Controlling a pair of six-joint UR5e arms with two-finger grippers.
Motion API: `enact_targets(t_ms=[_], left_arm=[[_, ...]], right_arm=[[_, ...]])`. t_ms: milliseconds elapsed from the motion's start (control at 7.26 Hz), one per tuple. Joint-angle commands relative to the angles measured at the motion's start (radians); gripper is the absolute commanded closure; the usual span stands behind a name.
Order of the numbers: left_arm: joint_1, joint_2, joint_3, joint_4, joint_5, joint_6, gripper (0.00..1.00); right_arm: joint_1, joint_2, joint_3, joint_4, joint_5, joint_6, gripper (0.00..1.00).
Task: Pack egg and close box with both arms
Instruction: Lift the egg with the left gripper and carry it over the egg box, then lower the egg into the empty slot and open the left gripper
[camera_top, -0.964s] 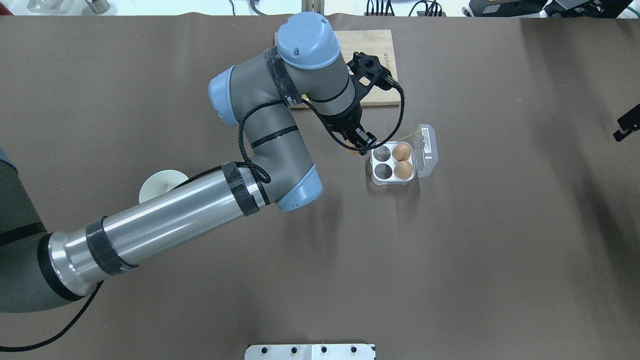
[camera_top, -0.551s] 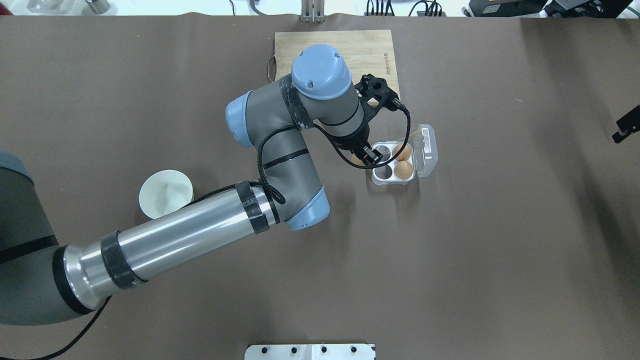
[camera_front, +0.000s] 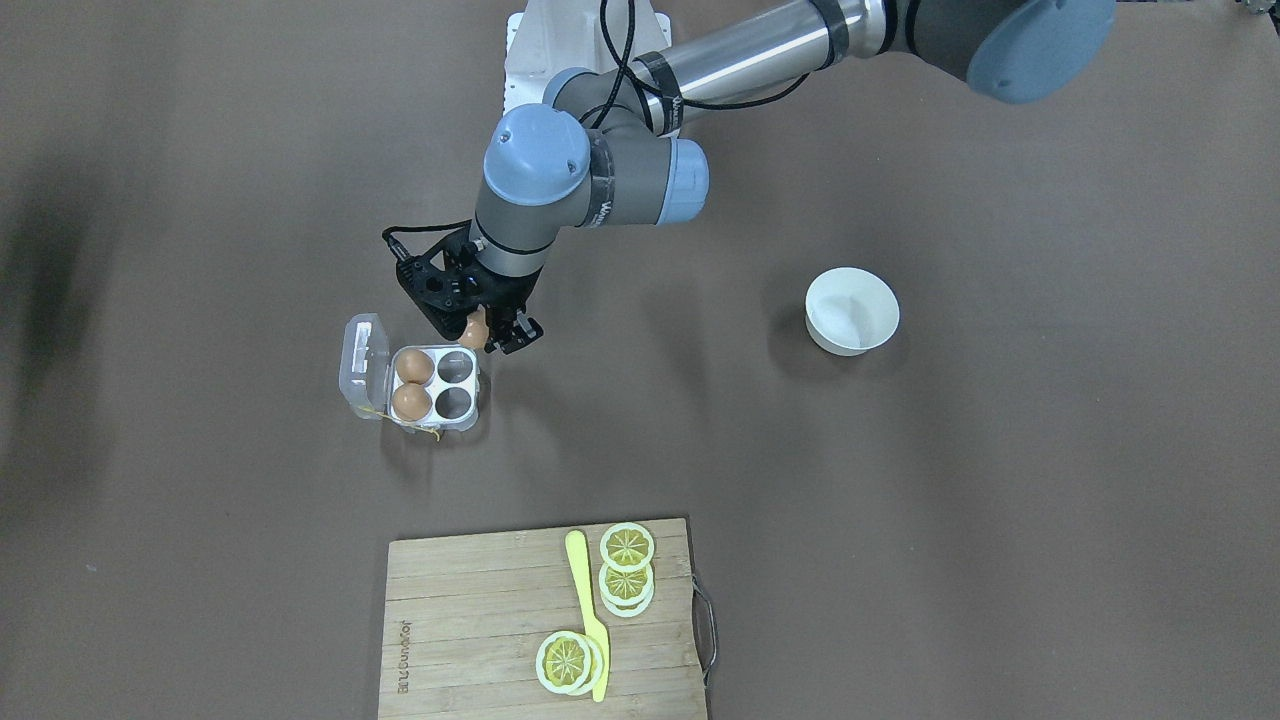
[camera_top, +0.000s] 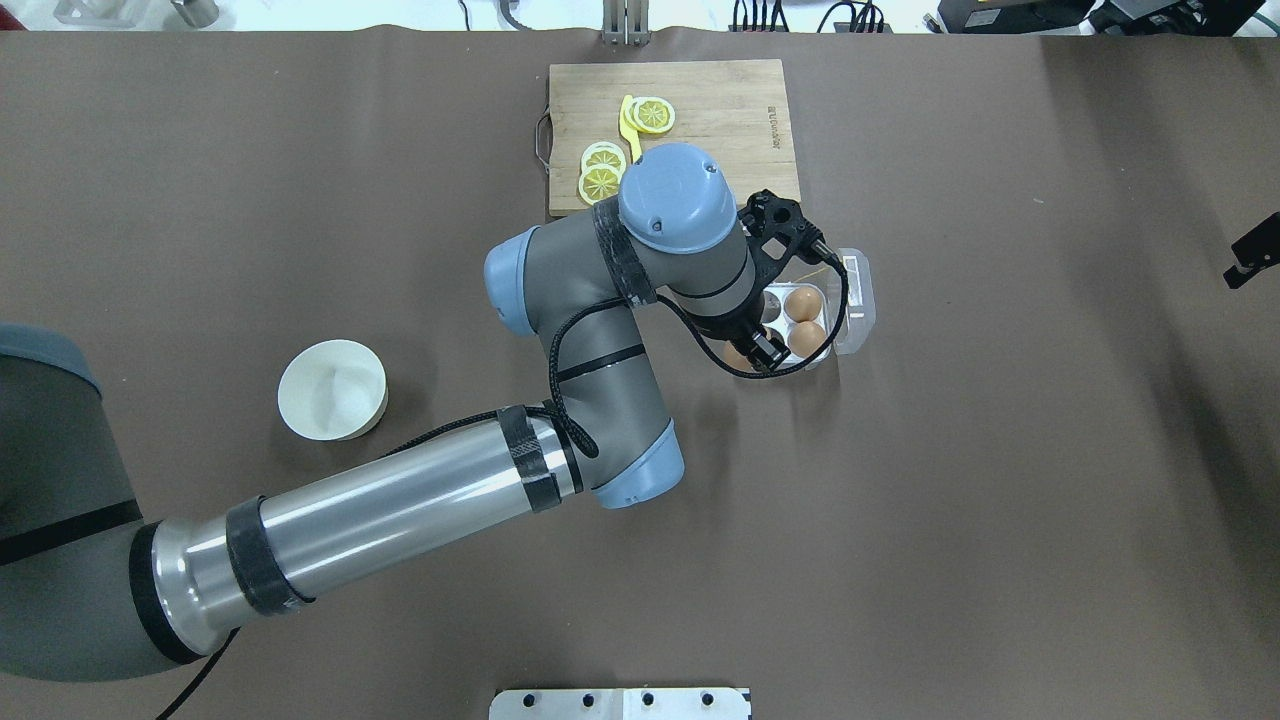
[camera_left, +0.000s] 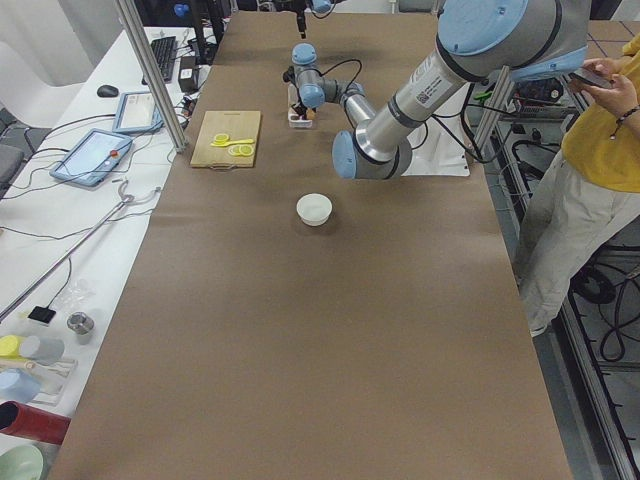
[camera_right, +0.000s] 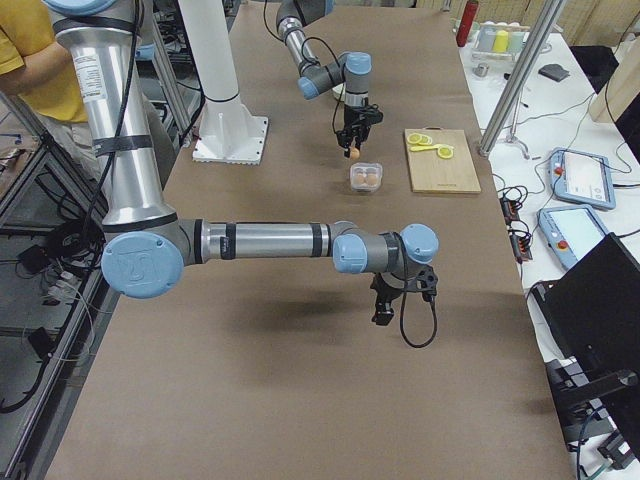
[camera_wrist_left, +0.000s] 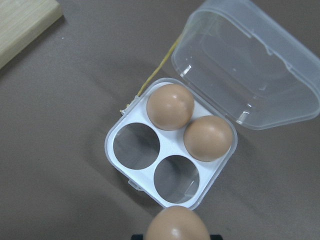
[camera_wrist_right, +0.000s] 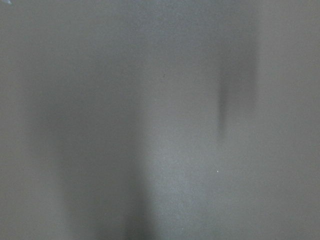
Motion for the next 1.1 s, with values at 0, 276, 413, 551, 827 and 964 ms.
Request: enact_targets(t_ms=[0,276,413,551,827,964], left_arm=[[0.023,-0.036,0.036,-0.008,0.039,-0.022,0.64],[0.024,-0.04,0.062,-0.041,0.061,-0.033,0.64],[0.024,-0.043,0.065,-0.048,0.062,-0.045,0.64],[0.024,-0.05,0.067,-0.049,0.082,-0.056,0.64],[0.024,-0.051,0.09,-0.055,0.119,-0.071,0.64],[0.022,-0.051,0.093,-0.07,0.122,-0.076,0.64]], right_arm=[[0.0,0.0,-0.001,-0.001,0.0,0.0,0.0],[-0.002,0.0,-0.002,-0.001,0.0,0.0,0.0],[-0.002,0.0,-0.002,0.001,0.0,0.0,0.0],[-0.002,-0.002,-0.002,-0.001,0.0,-0.003,0.0],[-0.002,0.0,-0.008,-0.001,0.0,-0.003,0.0],[-0.002,-0.002,-0.008,0.001,0.0,-0.005,0.0]])
